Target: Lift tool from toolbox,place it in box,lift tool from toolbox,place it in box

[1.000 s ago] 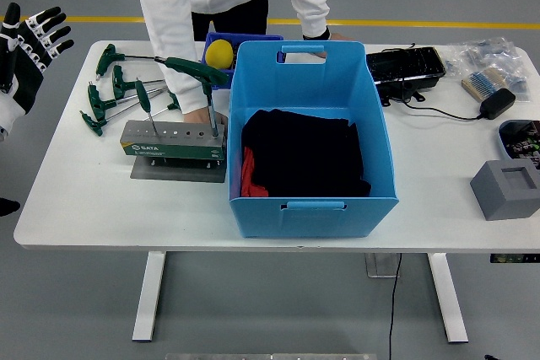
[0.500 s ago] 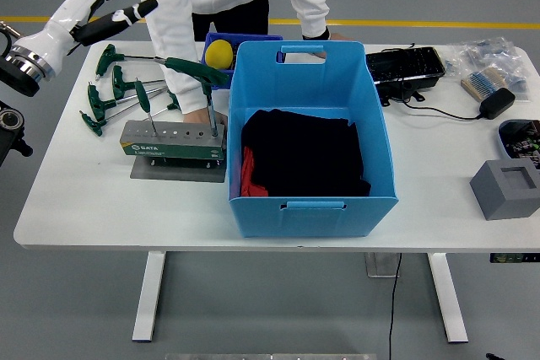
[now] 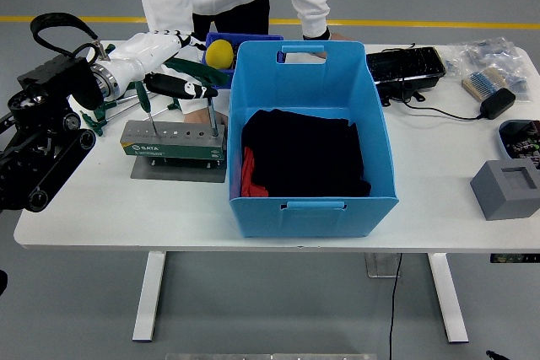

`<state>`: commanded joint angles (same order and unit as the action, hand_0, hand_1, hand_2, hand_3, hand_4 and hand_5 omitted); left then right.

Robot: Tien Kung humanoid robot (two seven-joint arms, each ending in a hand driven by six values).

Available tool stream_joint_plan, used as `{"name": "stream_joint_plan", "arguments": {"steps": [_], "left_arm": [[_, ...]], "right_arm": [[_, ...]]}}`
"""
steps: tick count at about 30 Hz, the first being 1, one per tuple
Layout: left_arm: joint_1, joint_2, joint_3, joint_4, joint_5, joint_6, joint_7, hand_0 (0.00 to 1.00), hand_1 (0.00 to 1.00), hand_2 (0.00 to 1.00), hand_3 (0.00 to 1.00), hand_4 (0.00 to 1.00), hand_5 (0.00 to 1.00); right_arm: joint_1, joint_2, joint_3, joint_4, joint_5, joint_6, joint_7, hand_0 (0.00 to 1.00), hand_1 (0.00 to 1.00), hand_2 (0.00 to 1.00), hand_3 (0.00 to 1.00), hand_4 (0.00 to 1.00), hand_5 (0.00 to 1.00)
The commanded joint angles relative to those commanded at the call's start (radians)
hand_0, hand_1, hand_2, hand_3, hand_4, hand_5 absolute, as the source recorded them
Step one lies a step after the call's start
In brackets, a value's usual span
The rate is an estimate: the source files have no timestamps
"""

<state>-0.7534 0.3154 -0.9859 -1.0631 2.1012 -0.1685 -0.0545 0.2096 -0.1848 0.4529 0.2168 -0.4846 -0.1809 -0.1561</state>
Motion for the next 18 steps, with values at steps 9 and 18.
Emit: {"name": "stream_joint_plan", "arguments": {"steps": [9,18], "left_arm": [[-0.042,-0.031,0.072,0.047,0.036,0.049,-0.032,0.809,0.741,0.692,0.780,0.998,0.697],[-0.104,-0.042,0.140,0.107,0.100,0.094,-0.056,0.661,0.507,0.450,0.599,0.998,0.696]], "right_arm": [[0.000,-0.001,0.006,0.001,-0.012,0.001,-0.003,0.645,0.632,0.706,0.550,0.789,0.657],[0.007,-0.005,0.005,0.003,-0.014,0.002,-0.004,0.644,0.629,0.704,0.550,0.790,0.658]]}}
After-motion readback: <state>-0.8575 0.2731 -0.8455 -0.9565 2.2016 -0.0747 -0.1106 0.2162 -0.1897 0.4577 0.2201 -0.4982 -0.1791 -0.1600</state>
